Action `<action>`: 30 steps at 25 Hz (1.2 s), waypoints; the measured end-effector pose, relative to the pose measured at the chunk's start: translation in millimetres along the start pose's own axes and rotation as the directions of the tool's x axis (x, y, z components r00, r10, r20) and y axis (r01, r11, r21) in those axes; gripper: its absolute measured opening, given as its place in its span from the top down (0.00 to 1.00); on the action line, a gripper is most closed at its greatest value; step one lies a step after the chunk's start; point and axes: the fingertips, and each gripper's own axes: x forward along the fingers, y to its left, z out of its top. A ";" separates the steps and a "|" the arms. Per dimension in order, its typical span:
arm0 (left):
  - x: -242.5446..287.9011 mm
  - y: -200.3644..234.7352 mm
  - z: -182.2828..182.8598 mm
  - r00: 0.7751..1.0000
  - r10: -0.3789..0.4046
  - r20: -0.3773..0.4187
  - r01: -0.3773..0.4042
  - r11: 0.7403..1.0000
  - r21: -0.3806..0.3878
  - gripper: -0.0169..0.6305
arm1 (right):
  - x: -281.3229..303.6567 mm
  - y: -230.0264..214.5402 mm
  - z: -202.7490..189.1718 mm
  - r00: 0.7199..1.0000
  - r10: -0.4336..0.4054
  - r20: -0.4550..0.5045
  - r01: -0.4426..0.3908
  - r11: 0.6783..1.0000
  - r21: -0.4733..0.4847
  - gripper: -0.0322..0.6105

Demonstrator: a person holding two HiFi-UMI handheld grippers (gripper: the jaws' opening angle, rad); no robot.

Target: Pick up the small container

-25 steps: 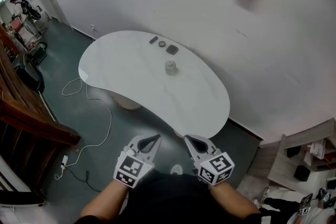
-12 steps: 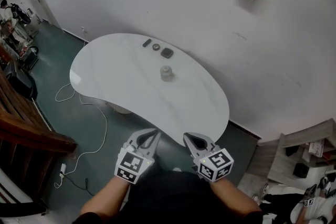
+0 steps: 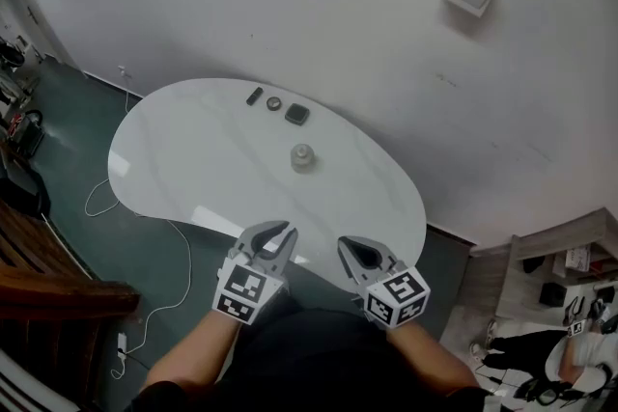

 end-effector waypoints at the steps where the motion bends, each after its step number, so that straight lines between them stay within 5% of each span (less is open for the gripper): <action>1: 4.4 9.5 -0.7 1.000 -0.010 -0.003 0.010 1.000 0.007 0.86 | 6.9 -1.3 1.8 1.000 -0.013 0.000 0.013 1.000 0.003 0.95; 14: 82.2 87.3 -38.9 0.984 -0.146 -0.104 0.153 0.987 0.058 0.75 | 48.7 -25.7 8.1 0.978 -0.207 -0.006 0.208 0.977 0.043 0.95; 19: 119.1 105.8 -79.0 0.975 -0.093 -0.203 0.107 0.992 0.062 0.65 | 48.4 -39.8 9.2 0.978 -0.208 -0.016 0.208 0.977 0.038 0.95; 30: 201.1 144.0 -107.9 0.970 0.023 -0.243 -0.015 0.999 0.036 0.49 | 30.0 -87.1 26.6 0.983 -0.180 -0.036 0.180 0.984 -0.002 0.95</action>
